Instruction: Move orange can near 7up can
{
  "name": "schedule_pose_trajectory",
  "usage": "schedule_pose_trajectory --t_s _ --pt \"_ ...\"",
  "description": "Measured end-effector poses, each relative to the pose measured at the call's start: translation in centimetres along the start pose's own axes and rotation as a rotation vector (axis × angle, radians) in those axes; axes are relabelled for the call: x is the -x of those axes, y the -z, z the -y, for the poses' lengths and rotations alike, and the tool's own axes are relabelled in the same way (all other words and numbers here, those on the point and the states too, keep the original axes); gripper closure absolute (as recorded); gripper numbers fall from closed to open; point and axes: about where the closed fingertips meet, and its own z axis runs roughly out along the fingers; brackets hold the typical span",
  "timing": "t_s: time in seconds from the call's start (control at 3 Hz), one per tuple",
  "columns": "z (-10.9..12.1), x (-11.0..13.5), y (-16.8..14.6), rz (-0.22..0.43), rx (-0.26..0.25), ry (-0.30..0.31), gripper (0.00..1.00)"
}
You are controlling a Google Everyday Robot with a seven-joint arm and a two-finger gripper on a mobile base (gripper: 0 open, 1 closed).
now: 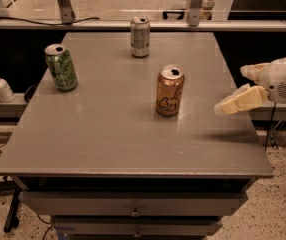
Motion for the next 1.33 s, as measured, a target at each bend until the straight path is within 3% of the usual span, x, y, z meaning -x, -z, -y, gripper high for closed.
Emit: schedule_pose_trajectory --t_s 0.33,0.67,1.33 --pt "-0.2 1.5 -2.1 0.171 0.036 -0.095 0.00" --pt "-1.5 3.4 -4.1 0.287 0.100 -0.079 0.00" --pt "-5.8 5.4 -8.0 0.348 0.225 0.098 0.00"
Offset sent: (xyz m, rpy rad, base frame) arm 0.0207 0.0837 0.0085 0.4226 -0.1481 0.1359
